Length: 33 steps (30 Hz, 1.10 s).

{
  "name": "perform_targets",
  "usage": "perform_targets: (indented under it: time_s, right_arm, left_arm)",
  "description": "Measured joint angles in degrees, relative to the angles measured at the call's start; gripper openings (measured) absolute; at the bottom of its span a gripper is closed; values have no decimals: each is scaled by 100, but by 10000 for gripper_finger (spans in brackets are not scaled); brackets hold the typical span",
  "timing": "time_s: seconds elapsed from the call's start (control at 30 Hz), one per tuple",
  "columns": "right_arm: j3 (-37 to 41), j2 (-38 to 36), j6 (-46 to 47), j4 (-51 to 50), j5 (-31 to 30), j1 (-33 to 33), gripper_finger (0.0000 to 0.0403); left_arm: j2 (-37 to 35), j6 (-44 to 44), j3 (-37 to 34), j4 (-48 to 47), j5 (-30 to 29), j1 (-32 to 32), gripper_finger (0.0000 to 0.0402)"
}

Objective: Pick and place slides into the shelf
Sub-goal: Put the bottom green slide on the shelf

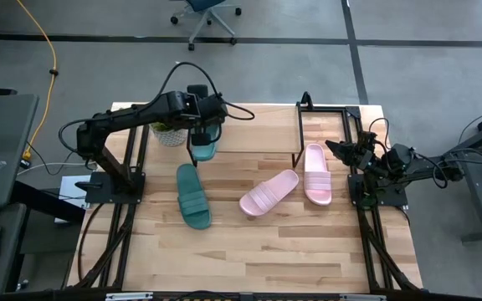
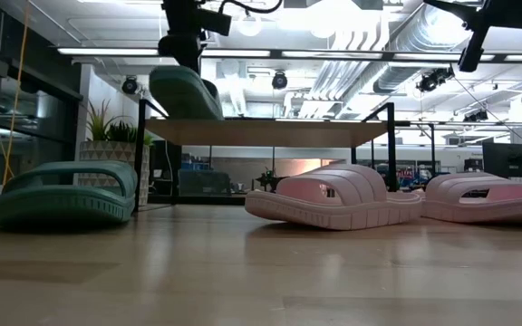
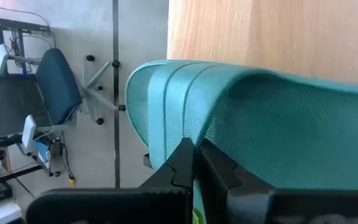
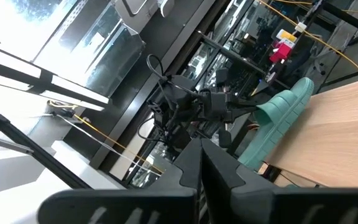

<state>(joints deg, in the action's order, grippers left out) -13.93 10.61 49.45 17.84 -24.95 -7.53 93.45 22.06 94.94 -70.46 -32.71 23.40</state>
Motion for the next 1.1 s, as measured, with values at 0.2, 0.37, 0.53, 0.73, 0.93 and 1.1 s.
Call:
perform_targets:
  time_s: [0.2,0.37,0.53,0.73,0.93,1.1]
  right_arm:
    - [0,0,-2,0,0,0,0]
    - [0,0,-2,-1,2,0,0]
    - [1,0,-2,0,2,0,0]
    - [1,0,-2,-1,2,0,0]
    - [2,0,-44,0,0,0,0]
    - [2,0,-44,0,0,0,0]
  left_arm:
    - [4,34,0,-2,15,59,0]
    - [9,147,0,8,90,184,0]
    - [13,209,0,47,116,186,0]
    - [15,299,0,15,116,186,0]
    - [15,363,-179,62,149,184,0]
    - [15,312,-683,162,185,161,0]
